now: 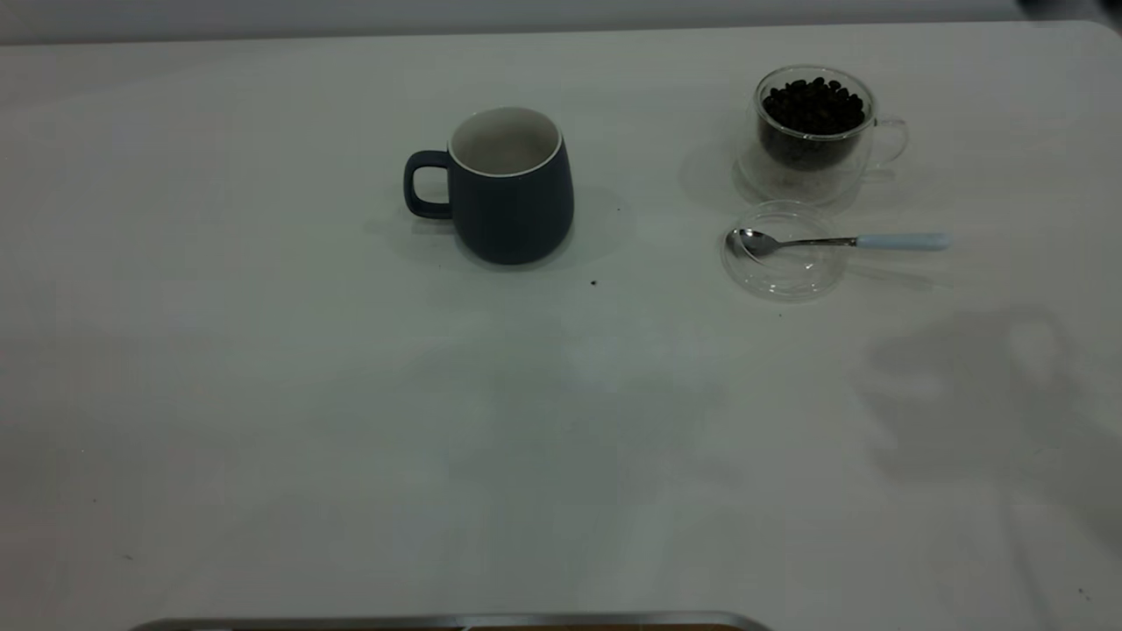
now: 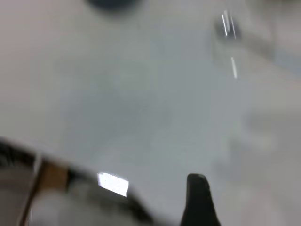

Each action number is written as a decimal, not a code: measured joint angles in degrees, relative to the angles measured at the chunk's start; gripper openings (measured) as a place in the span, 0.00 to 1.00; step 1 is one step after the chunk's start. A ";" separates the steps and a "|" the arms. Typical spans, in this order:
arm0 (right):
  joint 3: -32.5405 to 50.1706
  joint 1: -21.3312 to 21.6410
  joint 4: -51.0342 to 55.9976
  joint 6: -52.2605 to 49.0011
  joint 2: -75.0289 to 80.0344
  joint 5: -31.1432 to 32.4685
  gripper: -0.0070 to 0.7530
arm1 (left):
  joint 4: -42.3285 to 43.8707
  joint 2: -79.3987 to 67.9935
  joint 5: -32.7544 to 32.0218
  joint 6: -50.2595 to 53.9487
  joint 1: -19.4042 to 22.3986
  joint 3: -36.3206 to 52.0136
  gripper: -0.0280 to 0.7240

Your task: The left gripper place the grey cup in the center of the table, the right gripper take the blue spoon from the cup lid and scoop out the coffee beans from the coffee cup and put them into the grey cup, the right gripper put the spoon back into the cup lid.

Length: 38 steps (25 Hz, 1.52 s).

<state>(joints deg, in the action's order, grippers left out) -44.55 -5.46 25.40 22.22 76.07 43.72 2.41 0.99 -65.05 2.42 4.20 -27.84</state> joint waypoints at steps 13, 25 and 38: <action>17.11 -0.24 -21.29 -25.62 -36.42 17.62 0.77 | 0.00 0.00 0.00 0.00 0.00 0.00 0.67; 17.23 -0.24 -22.10 -25.67 -67.04 19.41 0.77 | 0.00 0.00 0.00 0.00 0.00 0.00 0.67; 17.30 -0.24 -22.05 -25.67 -76.35 20.39 0.77 | 0.00 0.00 0.00 -0.11 0.00 0.00 0.67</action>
